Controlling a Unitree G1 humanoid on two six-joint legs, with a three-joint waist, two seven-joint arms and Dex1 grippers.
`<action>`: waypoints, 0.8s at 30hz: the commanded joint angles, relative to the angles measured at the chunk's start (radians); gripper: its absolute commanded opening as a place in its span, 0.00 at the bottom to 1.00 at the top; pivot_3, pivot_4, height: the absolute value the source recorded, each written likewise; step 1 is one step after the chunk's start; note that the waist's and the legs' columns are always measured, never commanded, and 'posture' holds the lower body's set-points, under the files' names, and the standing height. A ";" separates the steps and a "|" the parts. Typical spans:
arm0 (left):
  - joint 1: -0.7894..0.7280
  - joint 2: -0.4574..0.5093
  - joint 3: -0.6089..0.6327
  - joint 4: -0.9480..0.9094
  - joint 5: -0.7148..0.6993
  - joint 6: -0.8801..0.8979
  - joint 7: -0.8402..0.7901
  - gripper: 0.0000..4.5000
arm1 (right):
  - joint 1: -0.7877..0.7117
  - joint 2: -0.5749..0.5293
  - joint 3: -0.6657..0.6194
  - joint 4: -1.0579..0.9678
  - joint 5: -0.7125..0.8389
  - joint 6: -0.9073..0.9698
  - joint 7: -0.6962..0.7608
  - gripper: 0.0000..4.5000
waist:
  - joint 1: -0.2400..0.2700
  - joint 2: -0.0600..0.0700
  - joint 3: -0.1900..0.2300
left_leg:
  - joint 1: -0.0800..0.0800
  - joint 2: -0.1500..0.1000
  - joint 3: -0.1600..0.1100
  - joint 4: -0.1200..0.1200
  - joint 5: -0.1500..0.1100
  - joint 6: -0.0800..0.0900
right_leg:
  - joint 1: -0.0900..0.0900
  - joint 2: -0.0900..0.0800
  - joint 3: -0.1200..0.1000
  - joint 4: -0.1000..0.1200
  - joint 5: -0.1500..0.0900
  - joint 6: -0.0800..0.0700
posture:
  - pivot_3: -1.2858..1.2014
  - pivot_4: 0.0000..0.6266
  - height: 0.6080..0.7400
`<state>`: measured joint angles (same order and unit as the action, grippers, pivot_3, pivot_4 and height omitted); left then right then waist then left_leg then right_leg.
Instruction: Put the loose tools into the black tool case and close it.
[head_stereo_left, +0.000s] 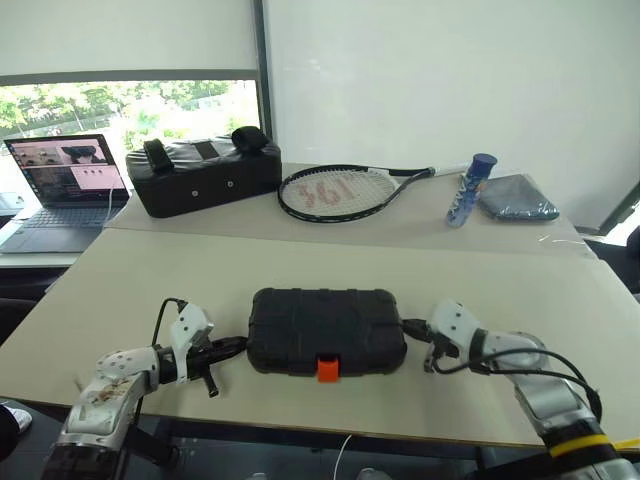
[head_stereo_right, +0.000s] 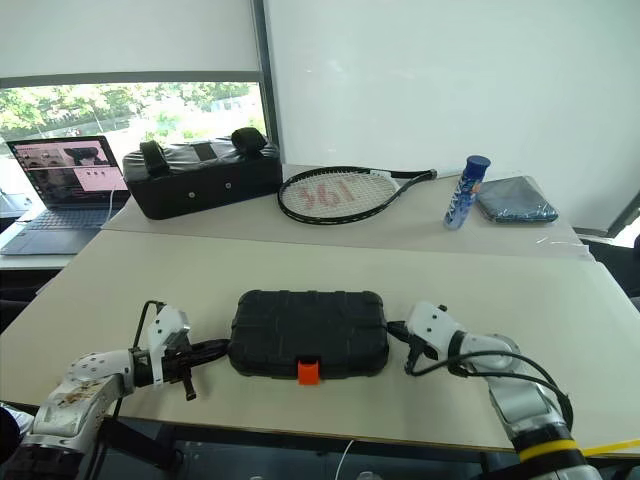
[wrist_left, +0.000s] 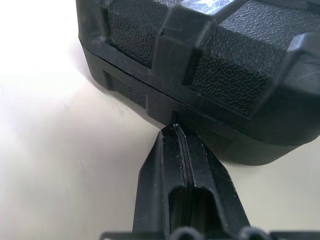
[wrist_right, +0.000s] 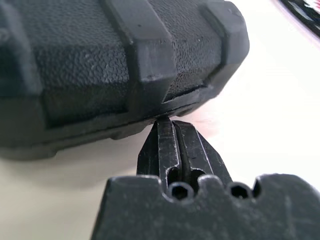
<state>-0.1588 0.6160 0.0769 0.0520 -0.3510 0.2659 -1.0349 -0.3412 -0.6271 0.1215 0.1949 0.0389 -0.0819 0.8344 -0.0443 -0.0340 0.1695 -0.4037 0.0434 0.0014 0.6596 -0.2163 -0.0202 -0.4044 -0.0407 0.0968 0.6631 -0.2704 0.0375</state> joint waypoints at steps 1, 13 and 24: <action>-0.012 -0.004 -0.016 -0.040 -0.031 -0.045 -0.057 0.01 | -0.062 0.013 0.015 0.033 -0.012 -0.097 0.026 0.00 | -0.001 0.000 0.000 | -0.001 0.000 0.000 0.000 0.000 0.000 | -0.001 0.000 0.000 0.000 0.000 0.000 | 0.52 0.24 1.00; -0.175 0.183 0.026 -0.049 -0.252 0.182 -0.344 0.01 | 0.317 -0.150 -0.148 -0.480 0.279 0.108 0.156 0.00 | 0.018 0.000 0.000 | -0.002 0.000 -0.002 0.000 -0.001 0.001 | 0.000 0.000 -0.003 -0.001 0.000 0.000 | 0.52 0.24 1.00; -0.552 -0.077 -0.229 0.207 -0.005 0.024 -0.257 0.01 | 0.410 0.025 0.076 -0.761 0.189 0.310 -0.048 0.00 | 0.001 -0.001 0.000 | -0.001 0.000 -0.002 0.001 -0.001 0.000 | 0.000 0.003 0.000 0.000 -0.004 0.007 | 0.52 0.24 1.00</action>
<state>-0.6716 0.5568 -0.1320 0.2255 -0.3956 0.3375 -1.3015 0.0820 -0.6168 0.1849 -0.5186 0.2382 0.2027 0.8211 -0.0429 -0.0345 0.1694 -0.4054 0.0433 -0.0009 0.6609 -0.2168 -0.0198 -0.4042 -0.0377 0.0965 0.6627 -0.2745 0.0447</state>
